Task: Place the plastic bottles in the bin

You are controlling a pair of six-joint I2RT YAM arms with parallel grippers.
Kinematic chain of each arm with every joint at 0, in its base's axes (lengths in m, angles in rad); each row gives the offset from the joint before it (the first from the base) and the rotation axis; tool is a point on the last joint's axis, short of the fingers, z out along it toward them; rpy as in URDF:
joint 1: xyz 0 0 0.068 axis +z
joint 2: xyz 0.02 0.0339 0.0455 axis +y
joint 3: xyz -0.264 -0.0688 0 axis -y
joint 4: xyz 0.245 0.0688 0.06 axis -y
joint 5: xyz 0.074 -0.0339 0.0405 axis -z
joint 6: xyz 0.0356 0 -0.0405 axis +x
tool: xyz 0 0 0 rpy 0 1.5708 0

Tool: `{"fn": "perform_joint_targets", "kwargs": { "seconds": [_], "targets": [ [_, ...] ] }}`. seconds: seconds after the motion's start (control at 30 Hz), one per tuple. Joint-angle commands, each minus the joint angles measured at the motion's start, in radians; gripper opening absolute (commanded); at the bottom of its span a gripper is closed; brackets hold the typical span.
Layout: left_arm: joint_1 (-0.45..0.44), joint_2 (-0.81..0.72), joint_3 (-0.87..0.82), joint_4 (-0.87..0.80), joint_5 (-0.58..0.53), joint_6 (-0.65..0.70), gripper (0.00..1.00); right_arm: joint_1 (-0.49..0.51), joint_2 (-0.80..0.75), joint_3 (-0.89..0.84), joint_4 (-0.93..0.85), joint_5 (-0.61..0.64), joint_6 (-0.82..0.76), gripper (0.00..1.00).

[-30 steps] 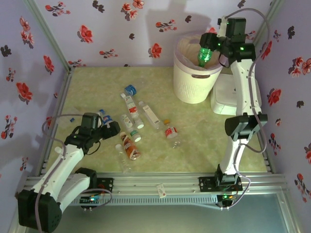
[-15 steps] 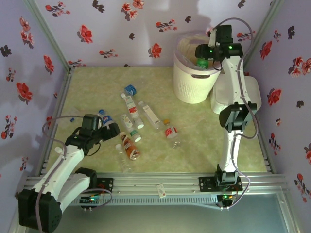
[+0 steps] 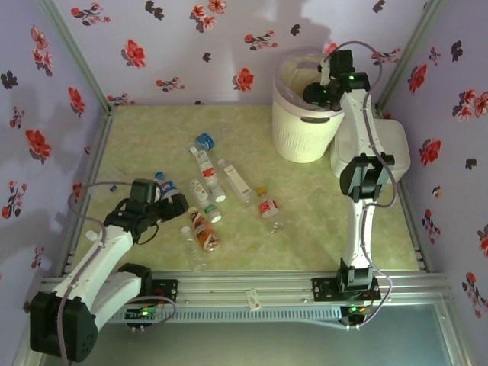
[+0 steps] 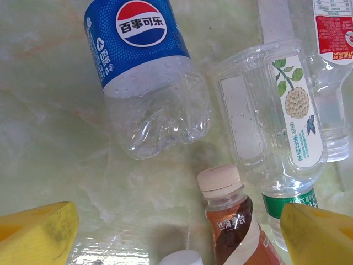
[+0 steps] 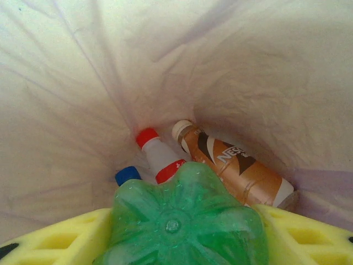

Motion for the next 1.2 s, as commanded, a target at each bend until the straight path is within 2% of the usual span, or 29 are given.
{"fn": "perform_joint_targets", "kwargs": {
  "seconds": [0.0, 0.17, 0.37, 0.6, 0.73, 0.9, 1.03, 1.17],
  "targets": [
    [0.008, -0.004, 0.0, 0.026, -0.019, -0.026, 0.95, -0.001, 0.025, 0.024, -0.013, 0.015, -0.026, 0.65],
    [0.008, -0.006, 0.008, 0.017, -0.017, -0.015, 0.98, 0.001, 0.019, 0.018, 0.007, 0.017, -0.012, 0.7],
    [0.008, -0.041, 0.014, 0.011, 0.017, -0.014, 1.0, 0.004, -0.002, 0.081, -0.033, 0.036, -0.026, 0.82],
    [0.042, -0.05, 0.033, -0.013, 0.007, -0.011, 1.0, 0.044, -0.138, 0.08, -0.038, 0.069, -0.044, 0.85],
    [0.064, -0.021, 0.03, 0.011, -0.006, -0.068, 0.99, 0.069, -0.242, 0.065, -0.048, 0.107, -0.047, 0.87],
    [0.069, 0.008, -0.007, 0.171, 0.017, -0.164, 0.97, 0.078, -0.393, -0.066, -0.004, 0.058, -0.041, 0.88],
    [0.073, 0.081, 0.018, 0.19, 0.019, -0.178, 0.96, 0.08, -0.511, -0.187, 0.021, 0.004, -0.022, 0.88],
    [0.072, 0.166, 0.044, 0.199, 0.036, -0.187, 0.96, 0.08, -0.684, -0.434, 0.187, -0.111, 0.049, 0.9]
  ]
}}
